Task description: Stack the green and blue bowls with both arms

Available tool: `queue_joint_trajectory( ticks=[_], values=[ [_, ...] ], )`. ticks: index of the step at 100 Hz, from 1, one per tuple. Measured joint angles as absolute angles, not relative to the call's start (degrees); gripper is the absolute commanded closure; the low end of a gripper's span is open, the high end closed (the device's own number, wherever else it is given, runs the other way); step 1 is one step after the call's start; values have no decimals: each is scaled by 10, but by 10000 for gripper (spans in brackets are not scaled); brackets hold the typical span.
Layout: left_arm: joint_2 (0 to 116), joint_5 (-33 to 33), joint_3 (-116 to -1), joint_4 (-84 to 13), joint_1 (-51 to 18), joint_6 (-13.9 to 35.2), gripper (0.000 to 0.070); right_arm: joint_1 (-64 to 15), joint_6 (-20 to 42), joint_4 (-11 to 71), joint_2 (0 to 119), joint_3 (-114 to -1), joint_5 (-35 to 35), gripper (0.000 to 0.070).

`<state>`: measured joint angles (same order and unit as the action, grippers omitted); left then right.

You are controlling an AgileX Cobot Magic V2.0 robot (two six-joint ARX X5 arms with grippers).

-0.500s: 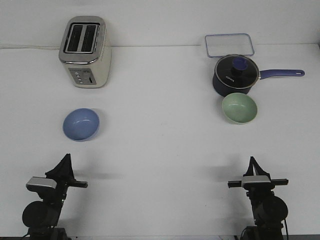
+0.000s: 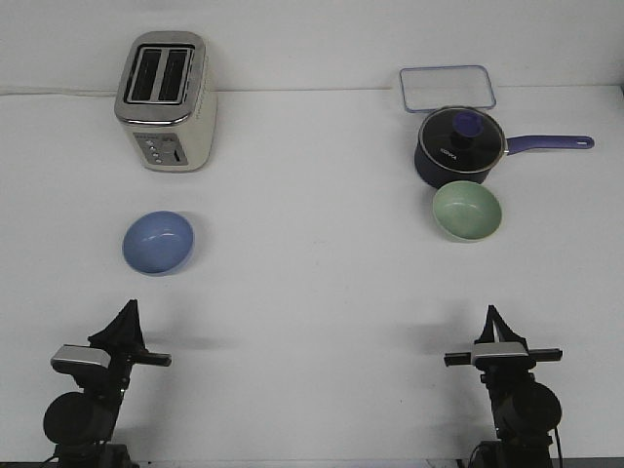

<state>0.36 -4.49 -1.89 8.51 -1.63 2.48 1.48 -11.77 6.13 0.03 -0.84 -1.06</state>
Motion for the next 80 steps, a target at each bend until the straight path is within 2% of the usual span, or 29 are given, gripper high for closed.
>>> queue_joint_trajectory(
  ticks=[24,37,47,60,70,80],
  values=[
    [4,-45,-19,85,-16,25,686,15,-117,61,0,-8,-10,700],
    [4,-45,-19,85,-16,25,686,15,-99,44,0,-8,15,700],
    [4,-45,-19,85,-16,25,686,15,-42,32,0,-8,22,700],
    [4,-45,-19,85,-16,25,686,15,70,26,0,-9,13,700],
    [4,-45,-19,85,-16,25,686,15,144,69,4,-31,13,700],
    [4,-45,-19,85,-16,25,686,15,180,114,33,-90,12,700]
  ],
)
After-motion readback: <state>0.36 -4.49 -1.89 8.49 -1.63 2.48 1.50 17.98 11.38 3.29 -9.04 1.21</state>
